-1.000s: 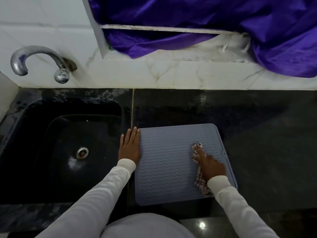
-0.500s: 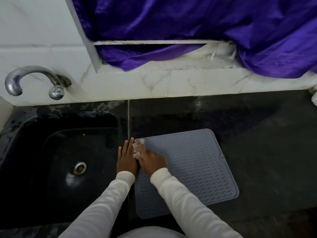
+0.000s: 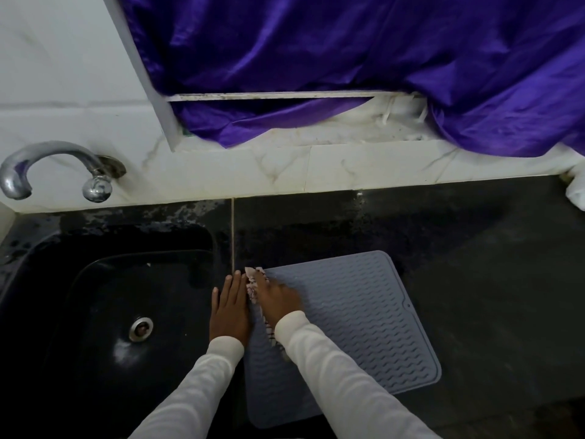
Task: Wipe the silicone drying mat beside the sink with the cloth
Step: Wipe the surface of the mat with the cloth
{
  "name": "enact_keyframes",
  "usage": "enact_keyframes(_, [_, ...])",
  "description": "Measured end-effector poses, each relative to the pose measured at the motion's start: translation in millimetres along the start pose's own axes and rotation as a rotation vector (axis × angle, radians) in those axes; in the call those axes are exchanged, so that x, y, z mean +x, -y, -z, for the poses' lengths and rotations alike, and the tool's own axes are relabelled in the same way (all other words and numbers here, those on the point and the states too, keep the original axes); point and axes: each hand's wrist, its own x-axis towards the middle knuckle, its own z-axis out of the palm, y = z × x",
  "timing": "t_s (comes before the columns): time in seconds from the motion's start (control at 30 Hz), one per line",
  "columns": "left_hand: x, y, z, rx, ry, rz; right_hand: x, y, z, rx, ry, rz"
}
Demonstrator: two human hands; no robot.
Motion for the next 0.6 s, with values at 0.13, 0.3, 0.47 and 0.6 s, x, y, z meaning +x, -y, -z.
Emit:
enact_keyframes(0.13, [-0.2, -1.4, 3.7, -0.013, 0.016, -0.002, 0.7, -21.1, 1.2, -0.048, -0.053, -0.02])
enact_keyframes(0.3, [-1.8, -1.1, 4.8, -0.025, 0.019, 0.006, 0.1, -63.4, 7.1, -0.231, -0.062, -0.083])
enact_keyframes(0.47, [-2.3, -2.0, 7.3, -0.02, 0.005, 0.01, -6.3, -117.3, 27.3, -0.274, -0.065, -0.191])
enact_keyframes(0.6, [-2.2, -3.5, 7.2, -0.019, -0.002, 0.02, -19.5, -172.4, 43.3, -0.281, -0.069, -0.296])
